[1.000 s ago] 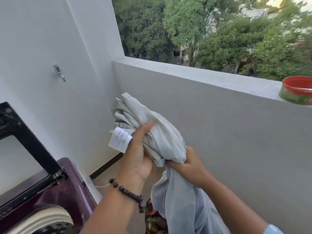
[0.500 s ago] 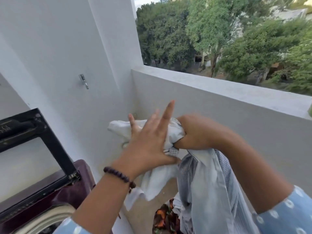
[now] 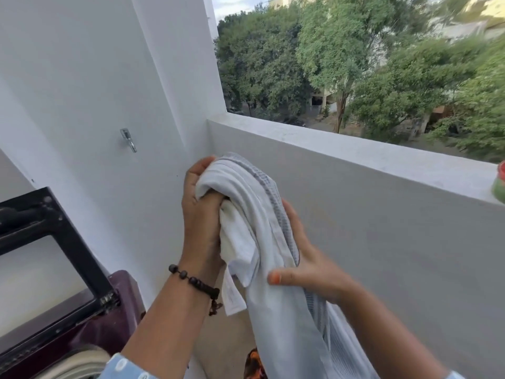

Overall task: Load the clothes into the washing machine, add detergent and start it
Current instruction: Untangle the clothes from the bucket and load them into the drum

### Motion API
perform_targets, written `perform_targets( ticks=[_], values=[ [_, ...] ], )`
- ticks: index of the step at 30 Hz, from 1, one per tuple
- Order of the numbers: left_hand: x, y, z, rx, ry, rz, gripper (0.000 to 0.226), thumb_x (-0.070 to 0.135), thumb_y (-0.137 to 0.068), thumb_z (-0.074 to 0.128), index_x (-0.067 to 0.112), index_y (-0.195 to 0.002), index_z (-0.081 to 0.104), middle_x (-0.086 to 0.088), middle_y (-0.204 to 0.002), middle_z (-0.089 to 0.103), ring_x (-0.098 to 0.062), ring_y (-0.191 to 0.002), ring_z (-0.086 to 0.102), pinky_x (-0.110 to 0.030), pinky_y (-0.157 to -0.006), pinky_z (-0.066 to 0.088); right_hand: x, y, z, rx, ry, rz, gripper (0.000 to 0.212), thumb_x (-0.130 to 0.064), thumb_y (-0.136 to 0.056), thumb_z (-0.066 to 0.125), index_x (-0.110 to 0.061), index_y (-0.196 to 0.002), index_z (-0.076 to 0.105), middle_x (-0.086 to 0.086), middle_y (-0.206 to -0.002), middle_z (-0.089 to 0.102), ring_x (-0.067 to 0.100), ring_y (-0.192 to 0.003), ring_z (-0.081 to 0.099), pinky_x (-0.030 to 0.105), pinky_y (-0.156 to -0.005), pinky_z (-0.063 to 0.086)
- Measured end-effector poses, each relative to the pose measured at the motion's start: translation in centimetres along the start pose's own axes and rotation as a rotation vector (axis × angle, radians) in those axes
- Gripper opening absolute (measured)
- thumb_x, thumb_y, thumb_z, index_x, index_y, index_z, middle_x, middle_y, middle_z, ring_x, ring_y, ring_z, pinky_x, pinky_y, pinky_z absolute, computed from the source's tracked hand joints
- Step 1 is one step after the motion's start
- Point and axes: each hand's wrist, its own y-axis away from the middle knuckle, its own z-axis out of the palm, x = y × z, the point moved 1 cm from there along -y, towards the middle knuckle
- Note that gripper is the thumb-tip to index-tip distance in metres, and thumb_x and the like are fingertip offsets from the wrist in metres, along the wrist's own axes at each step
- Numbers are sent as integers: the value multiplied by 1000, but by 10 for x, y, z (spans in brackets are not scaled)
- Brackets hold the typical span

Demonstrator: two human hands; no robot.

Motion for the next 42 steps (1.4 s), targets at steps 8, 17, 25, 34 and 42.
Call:
perform_targets(
  ticks=[8,17,25,34,42],
  values=[
    [-28,20,8,16,-36,-185,40,5,-98,47,-7,-136,43,-13,-108,57,14,-67,58,-7,-63,45,5,-1,20,292,-268,-55,78,-32,-55,84,-27,-127,55,-11,-118,70,10,-110,66,23,-82,55],
    [-21,26,-27,-589,-270,-226,118,41,-56,83,54,-145,6,15,-156,25,-1,-138,38,-19,-104,43,-16,1,-51,380,442,-86,47,-15,-58,75,-32,-101,68,-13,-90,72,0,-84,66,27,-73,52],
    [-12,20,10,-841,-1189,148,132,52,-63,83,49,-147,-19,14,-138,55,-14,-128,50,-62,-118,8,-45,-14,-39,48,808,-135,55,-22,-67,82,-24,-115,54,-7,-97,67,10,-85,62,29,-73,48],
    [-25,6,2,-352,-217,-101,60,18,-60,83,15,-117,62,0,-103,74,-16,-94,71,-31,-80,58,-19,1,-54,57,139,-49,104,-36,-67,81,-41,-150,18,-13,-133,52,4,-120,57,26,-102,46],
    [-45,5,17,78,459,-381,48,20,-71,72,9,-117,62,-15,-113,63,-30,-104,63,-40,-87,54,5,-4,-23,80,-90,29,111,-44,-59,83,-44,-150,18,-24,-143,43,0,-129,48,34,-108,42]
  ],
)
